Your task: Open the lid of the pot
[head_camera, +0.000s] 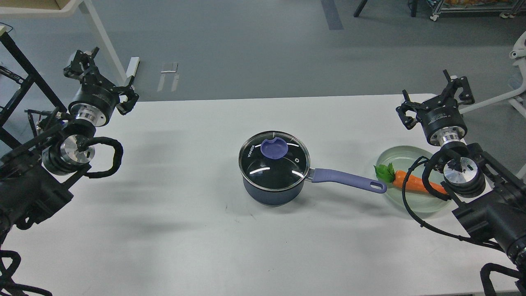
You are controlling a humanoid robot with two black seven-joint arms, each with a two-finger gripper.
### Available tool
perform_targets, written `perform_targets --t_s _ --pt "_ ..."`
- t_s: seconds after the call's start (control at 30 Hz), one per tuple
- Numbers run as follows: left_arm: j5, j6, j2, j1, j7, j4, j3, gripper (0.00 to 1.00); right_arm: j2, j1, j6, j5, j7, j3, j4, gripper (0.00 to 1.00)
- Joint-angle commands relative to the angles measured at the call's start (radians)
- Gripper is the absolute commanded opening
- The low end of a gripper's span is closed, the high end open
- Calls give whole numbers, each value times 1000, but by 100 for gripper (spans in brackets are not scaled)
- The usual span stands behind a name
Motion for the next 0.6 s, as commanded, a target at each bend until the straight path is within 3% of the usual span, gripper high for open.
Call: perform_targets --t_s 0.0,0.33,0.57 --pt "4 -1 6 0 -3 -2 -12 99 1 16 0 -1 2 -38 1 100" --pt "2 -1 9 1 -2 -7 -25 99 -32 65 5 -4 3 -114 17 100" --pt "5 -1 22 4 10 -10 -18 99 -251 246 2 -21 8 -409 127 100"
